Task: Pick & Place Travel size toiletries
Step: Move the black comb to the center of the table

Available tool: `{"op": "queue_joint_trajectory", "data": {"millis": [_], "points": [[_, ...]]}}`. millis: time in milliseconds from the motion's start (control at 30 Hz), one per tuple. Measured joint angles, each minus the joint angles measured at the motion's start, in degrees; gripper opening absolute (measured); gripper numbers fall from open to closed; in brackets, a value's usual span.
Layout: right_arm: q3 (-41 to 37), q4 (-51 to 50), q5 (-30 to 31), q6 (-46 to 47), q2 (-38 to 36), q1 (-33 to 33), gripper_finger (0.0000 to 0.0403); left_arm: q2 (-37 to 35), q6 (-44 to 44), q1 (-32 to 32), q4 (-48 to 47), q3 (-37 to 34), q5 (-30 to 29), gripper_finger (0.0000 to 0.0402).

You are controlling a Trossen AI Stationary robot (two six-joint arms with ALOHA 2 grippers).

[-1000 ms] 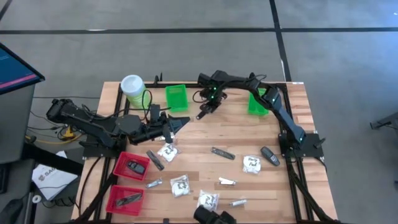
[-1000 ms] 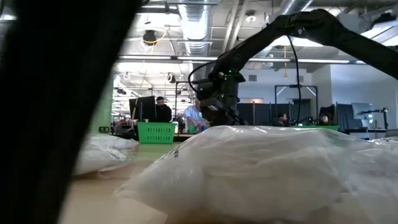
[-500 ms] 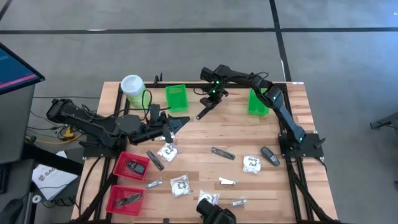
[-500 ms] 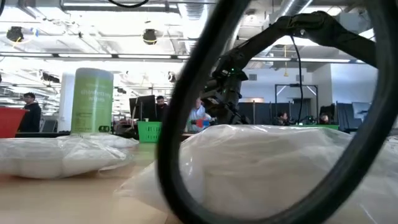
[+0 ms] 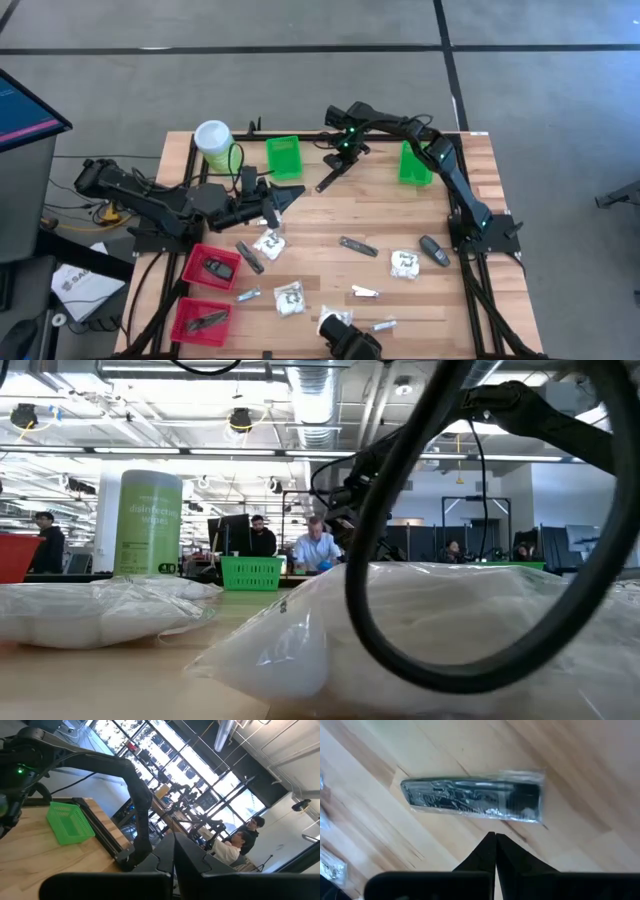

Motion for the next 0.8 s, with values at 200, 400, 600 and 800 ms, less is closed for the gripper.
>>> {"op": "queue_joint_trajectory", "data": {"millis": [200, 400, 600, 800], "points": [[0.0, 0.6, -0.1, 0.0, 0.0, 0.2, 0.0000, 0.0, 0.0, 0.0, 0.0, 0.0, 0.0, 0.0000], [2.1, -4.6, 4.9, -6.5, 0.0, -0.5, 0.0000, 0.0, 0.0, 0.0, 0.0, 0.0, 0.0, 0.0000], [4.9, -4.7, 12.8, -17.7, -0.1, -1.6, 0.0000, 0.0, 0.3, 0.0, 0.0, 0.0, 0.0, 0.0000], [4.9, -4.9, 22.5, -43.0, -0.1, -0.4, 0.0000, 0.0, 0.4, 0.0, 0.0, 0.0, 1.9, 0.0000]]}}
